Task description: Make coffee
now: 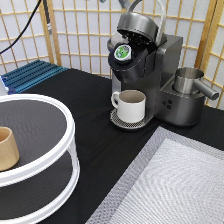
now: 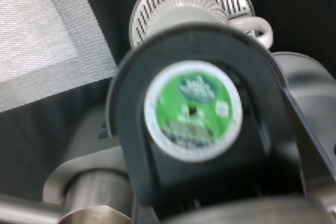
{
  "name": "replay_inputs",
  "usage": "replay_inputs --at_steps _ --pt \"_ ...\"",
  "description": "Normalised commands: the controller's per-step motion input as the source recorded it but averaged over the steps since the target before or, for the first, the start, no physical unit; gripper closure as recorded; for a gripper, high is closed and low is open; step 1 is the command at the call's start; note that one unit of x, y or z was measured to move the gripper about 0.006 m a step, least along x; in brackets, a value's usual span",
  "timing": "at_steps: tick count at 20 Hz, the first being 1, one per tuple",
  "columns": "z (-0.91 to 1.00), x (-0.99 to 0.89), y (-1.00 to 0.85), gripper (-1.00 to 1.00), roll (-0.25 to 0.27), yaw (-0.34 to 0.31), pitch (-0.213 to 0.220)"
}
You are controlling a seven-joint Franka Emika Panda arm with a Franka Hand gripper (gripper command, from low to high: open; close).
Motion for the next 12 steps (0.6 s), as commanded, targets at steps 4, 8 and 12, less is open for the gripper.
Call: replay_inputs --at_steps 4,8,12 --pt "0.54 0.69 0.51 -1.0 -0.261 0.0 0.192" --pt "0.13 0.74 0.32 -1.0 -0.232 0.007 0.171" --pt "0.06 0.78 0.18 -1.0 -0.196 0.029 0.185"
